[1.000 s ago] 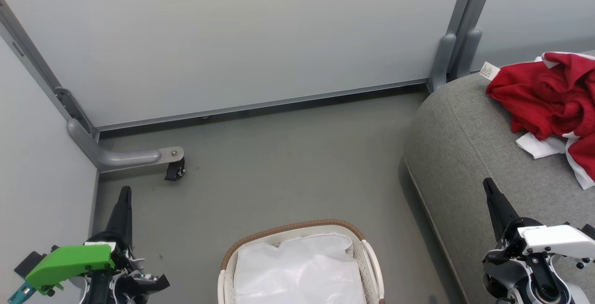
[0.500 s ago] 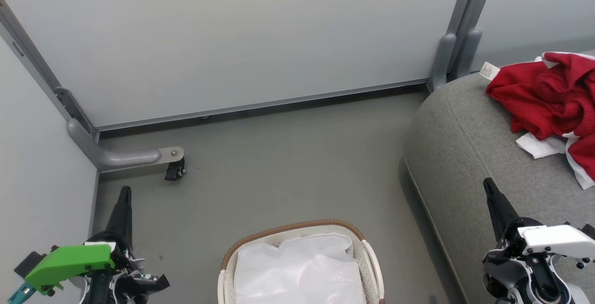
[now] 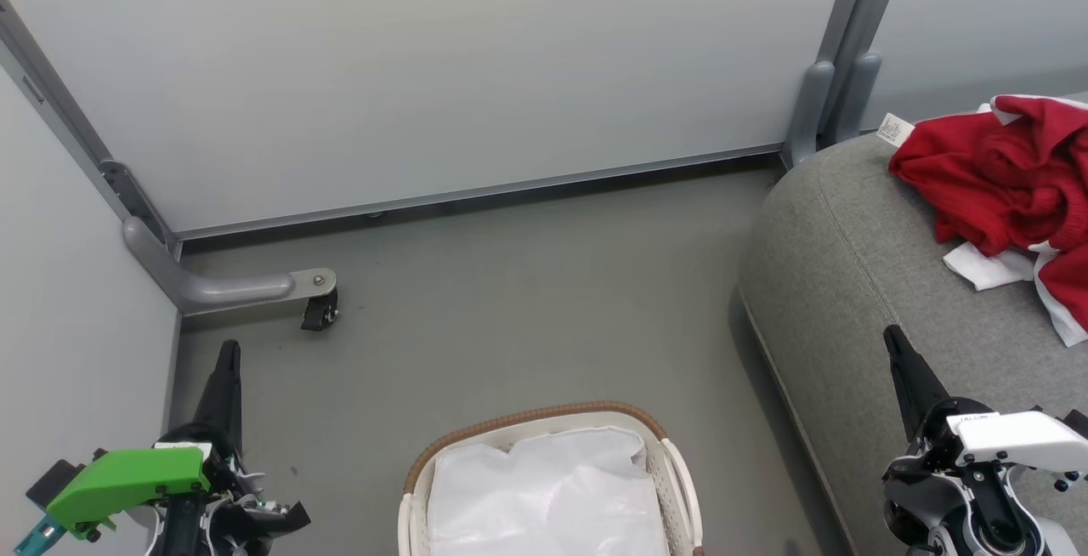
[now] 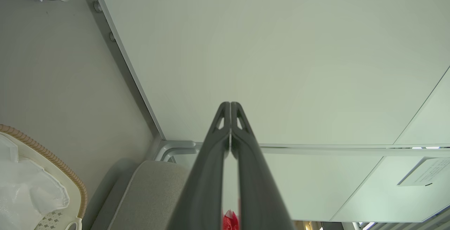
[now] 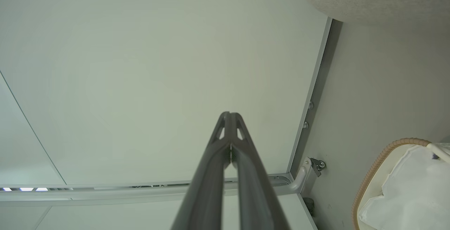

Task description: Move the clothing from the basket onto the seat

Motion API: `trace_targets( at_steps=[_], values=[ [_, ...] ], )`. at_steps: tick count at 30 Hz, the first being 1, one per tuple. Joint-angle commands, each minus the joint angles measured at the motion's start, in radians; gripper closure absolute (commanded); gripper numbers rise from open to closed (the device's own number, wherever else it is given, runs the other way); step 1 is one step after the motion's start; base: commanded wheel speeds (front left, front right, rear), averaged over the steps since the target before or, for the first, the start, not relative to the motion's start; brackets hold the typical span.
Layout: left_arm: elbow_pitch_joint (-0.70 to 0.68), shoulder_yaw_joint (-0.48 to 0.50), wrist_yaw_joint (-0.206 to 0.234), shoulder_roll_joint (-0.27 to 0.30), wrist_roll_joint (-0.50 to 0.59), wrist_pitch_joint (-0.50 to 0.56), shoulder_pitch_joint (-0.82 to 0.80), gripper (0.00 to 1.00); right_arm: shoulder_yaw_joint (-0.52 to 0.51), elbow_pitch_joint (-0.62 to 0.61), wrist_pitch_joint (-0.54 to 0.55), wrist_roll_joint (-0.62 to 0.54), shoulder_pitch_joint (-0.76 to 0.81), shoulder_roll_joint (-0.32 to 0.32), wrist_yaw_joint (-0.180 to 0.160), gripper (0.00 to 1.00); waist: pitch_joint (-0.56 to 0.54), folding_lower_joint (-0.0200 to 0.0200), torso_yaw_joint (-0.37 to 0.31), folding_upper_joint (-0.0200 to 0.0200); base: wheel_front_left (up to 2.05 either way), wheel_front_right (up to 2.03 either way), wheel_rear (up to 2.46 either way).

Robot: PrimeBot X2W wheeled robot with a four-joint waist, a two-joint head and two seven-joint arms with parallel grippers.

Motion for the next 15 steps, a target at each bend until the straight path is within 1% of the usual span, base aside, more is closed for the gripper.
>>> trace_targets(
  at_steps=[1,15],
  values=[
    [-0.002,0.002,-0.006,0.005,-0.003,0.003,-0.01,1.0,-0.003,-0.003,0.003,0.002,-0.009,-0.005,0.0,1.0,0.0,0.0,0.0,0.0,0.0,0.0,0.0],
    [-0.002,0.002,-0.006,0.005,-0.003,0.003,-0.01,1.0,-0.003,-0.003,0.003,0.002,-0.009,-0.005,0.0,1.0,0.0,0.0,0.0,0.0,0.0,0.0,0.0]
  ],
)
